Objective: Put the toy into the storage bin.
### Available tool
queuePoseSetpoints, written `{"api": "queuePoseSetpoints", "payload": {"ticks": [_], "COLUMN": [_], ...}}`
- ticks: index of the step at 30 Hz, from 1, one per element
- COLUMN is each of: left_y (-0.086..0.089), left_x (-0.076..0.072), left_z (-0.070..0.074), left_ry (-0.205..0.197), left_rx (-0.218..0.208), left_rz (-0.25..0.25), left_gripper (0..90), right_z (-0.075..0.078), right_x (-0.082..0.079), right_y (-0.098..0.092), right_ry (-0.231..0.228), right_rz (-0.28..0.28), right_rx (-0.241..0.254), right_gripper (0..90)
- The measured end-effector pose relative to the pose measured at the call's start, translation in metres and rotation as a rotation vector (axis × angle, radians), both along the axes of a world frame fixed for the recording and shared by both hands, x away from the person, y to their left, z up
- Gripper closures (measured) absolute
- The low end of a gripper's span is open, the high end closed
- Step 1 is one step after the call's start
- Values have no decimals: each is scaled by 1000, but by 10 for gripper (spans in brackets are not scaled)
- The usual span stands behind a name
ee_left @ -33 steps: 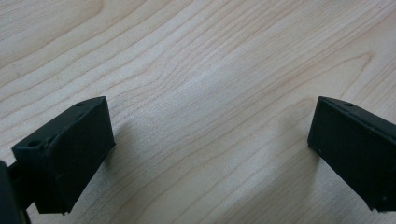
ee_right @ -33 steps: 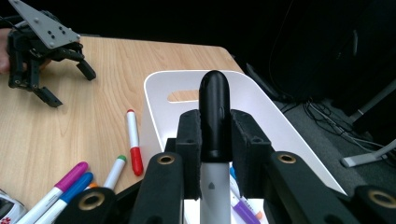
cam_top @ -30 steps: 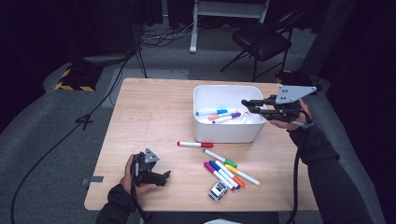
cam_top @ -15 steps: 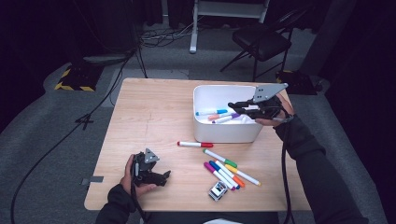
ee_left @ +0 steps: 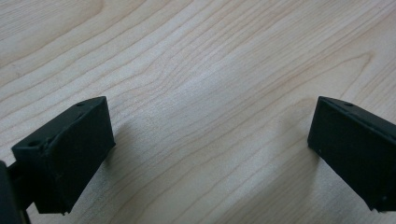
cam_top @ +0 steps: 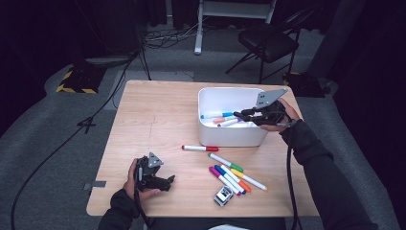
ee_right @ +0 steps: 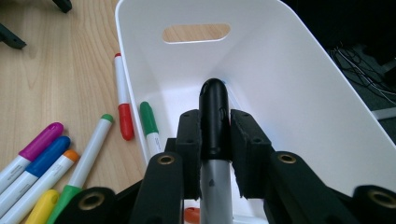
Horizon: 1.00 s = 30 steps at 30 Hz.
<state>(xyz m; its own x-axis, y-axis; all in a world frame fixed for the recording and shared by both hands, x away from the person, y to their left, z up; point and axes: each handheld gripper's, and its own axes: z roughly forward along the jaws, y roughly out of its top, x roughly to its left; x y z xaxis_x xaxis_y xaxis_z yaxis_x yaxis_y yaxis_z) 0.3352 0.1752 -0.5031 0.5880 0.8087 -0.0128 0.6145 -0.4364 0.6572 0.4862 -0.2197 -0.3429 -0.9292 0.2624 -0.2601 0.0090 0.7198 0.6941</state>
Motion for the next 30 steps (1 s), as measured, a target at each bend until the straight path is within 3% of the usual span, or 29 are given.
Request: {"api": "queuePoseSetpoints", "payload": {"ticks": [12, 14, 16, 20, 24, 30], "left_y": [0, 0, 0, 0, 0, 0], "left_x": [0, 0, 0, 0, 0, 0], "left_z": [0, 0, 0, 0, 0, 0], "left_ry": [0, 6, 5, 2, 5, 0], "left_rx": [1, -6, -5, -3, -6, 2], "left_rz": [0, -1, -1, 0, 0, 1], "left_gripper": [5, 5, 5, 5, 5, 5], "right_z": [-12, -13, -13, -10, -6, -2], "right_x": [6, 6, 7, 3, -1, -10], "right_y": [12, 12, 13, 13, 11, 2], "right_ry": [18, 24, 21, 15, 14, 33], "right_rz": [-24, -24, -50, -39, -26, -33], "right_rx": [-44, -48, -54, -54, -28, 52], "right_gripper": [743, 709, 680, 682, 672, 615]}}
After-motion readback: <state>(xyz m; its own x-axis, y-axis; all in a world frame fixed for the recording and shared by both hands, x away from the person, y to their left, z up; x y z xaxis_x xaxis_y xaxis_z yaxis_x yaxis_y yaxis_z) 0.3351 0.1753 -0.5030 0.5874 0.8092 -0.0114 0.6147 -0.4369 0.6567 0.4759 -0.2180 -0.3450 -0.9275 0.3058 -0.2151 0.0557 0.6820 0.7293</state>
